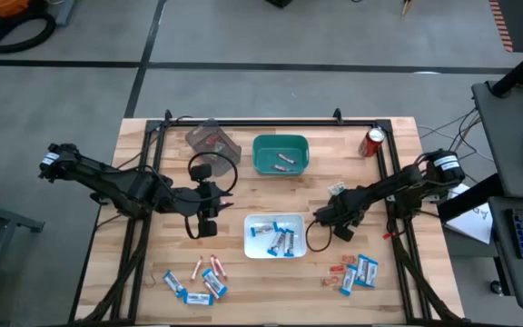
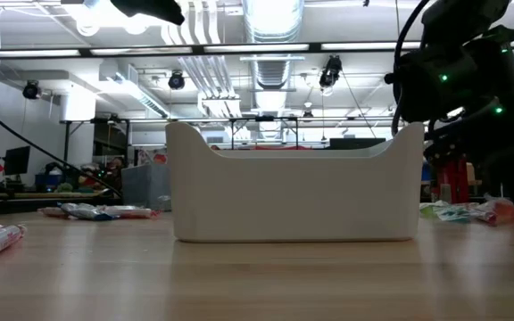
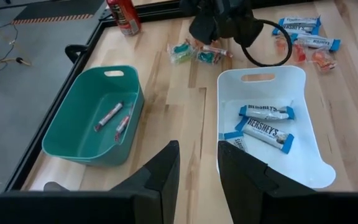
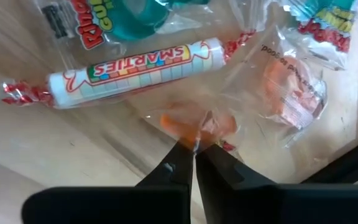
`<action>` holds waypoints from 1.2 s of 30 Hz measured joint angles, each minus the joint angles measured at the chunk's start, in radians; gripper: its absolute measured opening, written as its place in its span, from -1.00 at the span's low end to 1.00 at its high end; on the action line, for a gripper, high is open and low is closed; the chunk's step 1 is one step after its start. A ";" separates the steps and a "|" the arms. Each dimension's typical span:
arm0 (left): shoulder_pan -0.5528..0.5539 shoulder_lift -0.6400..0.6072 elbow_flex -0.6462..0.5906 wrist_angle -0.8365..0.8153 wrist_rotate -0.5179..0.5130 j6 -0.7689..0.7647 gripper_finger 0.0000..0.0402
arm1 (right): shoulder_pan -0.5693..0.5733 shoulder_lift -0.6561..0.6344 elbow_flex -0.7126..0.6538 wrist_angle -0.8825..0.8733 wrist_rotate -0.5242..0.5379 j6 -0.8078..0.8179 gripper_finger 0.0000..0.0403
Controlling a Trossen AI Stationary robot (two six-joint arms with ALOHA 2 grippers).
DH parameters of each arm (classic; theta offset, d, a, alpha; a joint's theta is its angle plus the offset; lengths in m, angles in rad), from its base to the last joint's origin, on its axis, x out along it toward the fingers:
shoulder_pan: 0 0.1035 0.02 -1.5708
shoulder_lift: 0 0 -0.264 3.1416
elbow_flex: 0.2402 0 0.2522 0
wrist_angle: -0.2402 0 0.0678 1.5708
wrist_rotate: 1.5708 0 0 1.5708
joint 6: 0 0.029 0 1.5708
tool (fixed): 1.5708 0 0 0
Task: Sort candy
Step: Put the orange gummy into the black bin
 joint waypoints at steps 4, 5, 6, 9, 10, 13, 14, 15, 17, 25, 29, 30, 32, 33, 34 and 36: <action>0.000 0.000 -0.008 0.017 0.000 -0.005 -0.53 | 0.001 -0.060 0.000 -0.008 -0.002 0.033 -0.96; 0.000 0.000 -0.013 0.029 0.000 -0.005 -0.53 | 0.001 -0.077 0.000 -0.006 -0.001 0.040 -0.96; 0.000 0.000 -0.019 0.042 0.000 -0.006 -0.53 | 0.002 -0.097 0.000 -0.005 0.001 0.045 -0.96; 0.000 0.000 -0.044 0.082 0.000 -0.006 -0.53 | 0.003 -0.155 0.000 -0.006 0.007 0.070 -0.96; 0.000 0.000 -0.054 0.098 0.000 -0.005 -0.53 | 0.004 -0.174 0.000 -0.005 0.008 0.077 -0.96; 0.000 0.000 -0.085 0.128 0.000 -0.005 -0.53 | 0.014 -0.235 0.000 -0.001 0.036 0.090 -0.96; 0.000 0.000 -0.092 0.131 0.001 -0.009 -0.53 | 0.016 -0.256 0.000 0.001 0.041 0.096 -0.96; 0.000 0.000 -0.098 0.134 0.000 -0.017 -0.53 | 0.017 -0.276 0.000 0.006 0.051 0.099 -0.96; 0.000 0.000 -0.107 0.147 0.000 -0.032 -0.53 | 0.018 -0.317 0.000 0.020 0.073 0.104 -0.96; -0.002 0.000 -0.154 0.191 0.002 -0.050 -0.53 | 0.015 -0.445 0.000 0.289 0.231 0.006 -0.96; -0.002 0.000 -0.161 0.195 0.001 -0.074 -0.53 | -0.008 -0.469 0.001 0.498 0.317 -0.130 -0.96; -0.002 0.000 -0.161 0.195 0.001 -0.078 -0.53 | -0.016 -0.469 0.001 0.555 0.331 -0.169 -0.96; -0.002 0.000 -0.162 0.195 0.001 -0.082 -0.53 | -0.034 -0.462 0.001 0.670 0.342 -0.243 -0.96; -0.002 0.000 -0.162 0.194 0.001 -0.084 -0.53 | -0.044 -0.454 0.001 0.730 0.342 -0.280 -0.96; -0.002 0.000 -0.162 0.193 0.001 -0.084 -0.53 | -0.055 -0.444 0.002 0.791 0.341 -0.315 -0.96; -0.002 0.000 -0.162 0.190 0.001 -0.083 -0.53 | -0.078 -0.422 0.002 0.909 0.341 -0.377 -0.96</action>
